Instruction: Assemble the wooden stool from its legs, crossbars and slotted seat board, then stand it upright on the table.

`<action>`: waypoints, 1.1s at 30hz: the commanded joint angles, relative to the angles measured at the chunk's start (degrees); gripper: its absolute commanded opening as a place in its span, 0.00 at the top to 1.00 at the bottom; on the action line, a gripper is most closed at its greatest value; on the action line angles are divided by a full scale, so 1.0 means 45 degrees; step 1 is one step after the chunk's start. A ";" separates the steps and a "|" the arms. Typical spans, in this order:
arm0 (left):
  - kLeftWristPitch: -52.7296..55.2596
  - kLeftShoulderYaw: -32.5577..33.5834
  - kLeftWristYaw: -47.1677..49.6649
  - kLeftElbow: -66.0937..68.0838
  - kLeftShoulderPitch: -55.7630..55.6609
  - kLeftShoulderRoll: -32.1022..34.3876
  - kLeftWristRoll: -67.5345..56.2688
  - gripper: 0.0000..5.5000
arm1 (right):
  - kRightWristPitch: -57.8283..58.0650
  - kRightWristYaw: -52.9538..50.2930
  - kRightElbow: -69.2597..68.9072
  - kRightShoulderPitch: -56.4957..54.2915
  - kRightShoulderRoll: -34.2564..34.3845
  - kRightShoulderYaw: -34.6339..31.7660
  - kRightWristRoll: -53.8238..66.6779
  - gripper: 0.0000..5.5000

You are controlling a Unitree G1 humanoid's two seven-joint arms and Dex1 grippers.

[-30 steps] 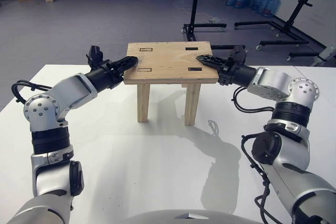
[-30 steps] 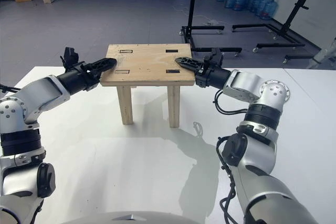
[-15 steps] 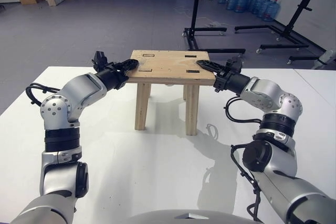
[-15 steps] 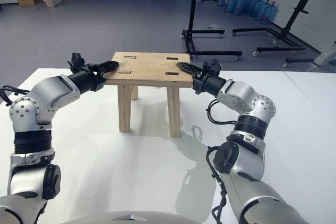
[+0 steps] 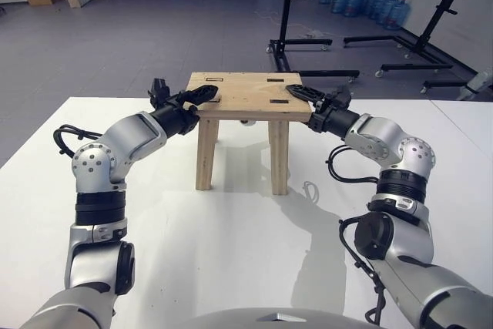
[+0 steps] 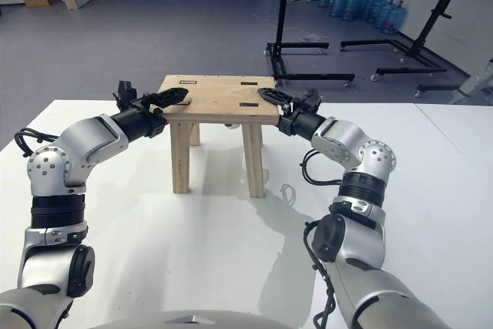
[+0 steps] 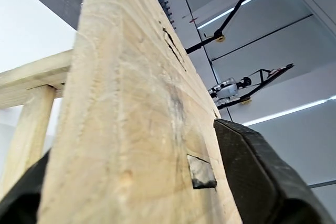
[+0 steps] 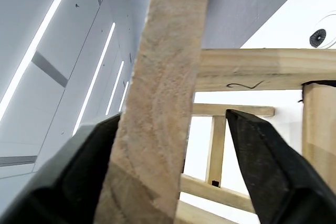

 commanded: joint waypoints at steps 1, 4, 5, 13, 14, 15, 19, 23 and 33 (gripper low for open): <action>0.0637 -0.0736 -0.0729 -0.0165 -0.0116 -0.0800 -0.0517 0.25 | -0.0227 0.0043 0.1161 -0.0160 -0.0199 0.0560 -0.1312 0.23; 0.0715 -0.0451 -0.1053 0.0223 -0.0164 -0.0481 -0.0229 0.16 | -0.0368 0.0399 0.1396 -0.0470 -0.0657 0.0310 -0.1345 0.12; 0.0762 -0.0361 -0.1179 0.0383 -0.0170 -0.0341 -0.0092 0.15 | -0.0364 0.0451 0.1425 -0.0530 -0.0754 0.0244 -0.1319 0.10; 0.1348 0.0490 -0.3139 0.2562 -0.0227 0.0953 0.1787 0.03 | -0.0540 0.1349 0.0684 -0.0716 -0.1477 -0.0497 -0.0837 0.02; 0.1347 0.0714 -0.3335 0.2774 -0.0276 0.1074 0.1922 0.03 | -0.0600 0.1551 0.0629 -0.0756 -0.1636 -0.0614 -0.0834 0.02; 0.1322 0.0993 -0.3466 0.2830 -0.0378 0.1144 0.1879 0.03 | -0.0702 0.1728 0.0632 -0.0800 -0.1845 -0.0750 -0.0867 0.02; 0.1316 0.1617 -0.3564 0.2628 -0.0812 0.1077 0.1709 0.03 | -0.1066 0.2411 0.0887 -0.0811 -0.2436 -0.0925 -0.1256 0.02; 0.1218 0.1931 -0.3197 0.2191 -0.1334 0.0888 0.1418 0.03 | -0.1339 0.3119 0.1237 -0.0414 -0.2803 -0.0838 -0.1963 0.02; -0.1417 0.5313 -0.4315 -0.1646 0.3777 0.3357 0.6345 0.03 | -0.4382 0.4362 -0.4706 0.4905 -0.1578 0.1212 -0.6137 0.02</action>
